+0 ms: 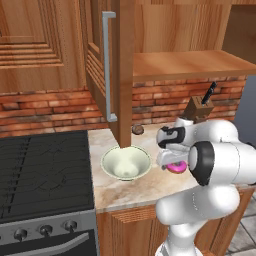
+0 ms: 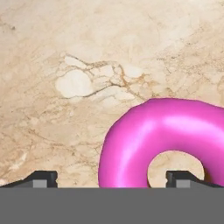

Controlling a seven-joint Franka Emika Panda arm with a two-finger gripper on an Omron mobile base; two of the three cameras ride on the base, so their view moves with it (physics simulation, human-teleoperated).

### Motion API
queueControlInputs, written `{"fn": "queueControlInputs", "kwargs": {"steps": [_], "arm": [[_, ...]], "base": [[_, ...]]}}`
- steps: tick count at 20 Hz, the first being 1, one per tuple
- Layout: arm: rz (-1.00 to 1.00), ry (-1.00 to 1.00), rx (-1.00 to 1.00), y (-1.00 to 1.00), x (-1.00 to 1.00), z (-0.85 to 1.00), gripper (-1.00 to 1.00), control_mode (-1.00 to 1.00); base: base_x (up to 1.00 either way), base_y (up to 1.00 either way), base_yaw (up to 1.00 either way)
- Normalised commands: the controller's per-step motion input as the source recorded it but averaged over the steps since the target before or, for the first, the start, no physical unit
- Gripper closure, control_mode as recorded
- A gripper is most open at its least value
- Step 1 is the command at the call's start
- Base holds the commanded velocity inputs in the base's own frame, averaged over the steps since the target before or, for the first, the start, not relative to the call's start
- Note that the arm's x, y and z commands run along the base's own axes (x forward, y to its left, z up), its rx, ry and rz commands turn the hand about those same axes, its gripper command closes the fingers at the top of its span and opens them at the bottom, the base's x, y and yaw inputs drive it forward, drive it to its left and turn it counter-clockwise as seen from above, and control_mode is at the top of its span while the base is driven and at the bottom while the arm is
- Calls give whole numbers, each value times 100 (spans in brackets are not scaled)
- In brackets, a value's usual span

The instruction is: Pick both bowls and place them on the counter. Then place the donut in one bowl and place the avocado in the other bowl.

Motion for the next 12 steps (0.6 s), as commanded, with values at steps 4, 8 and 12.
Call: {"fn": "queueControlInputs", "kwargs": {"steps": [4,8,12], "arm": [[12,-1,-1,0,23,-16,-100,-100],[14,0,0,0,12,-12,-100,-100],[11,0,-1,0,0,-18,100,-100]], "base": [[0,0,0],[0,0,0],[0,0,0]]}}
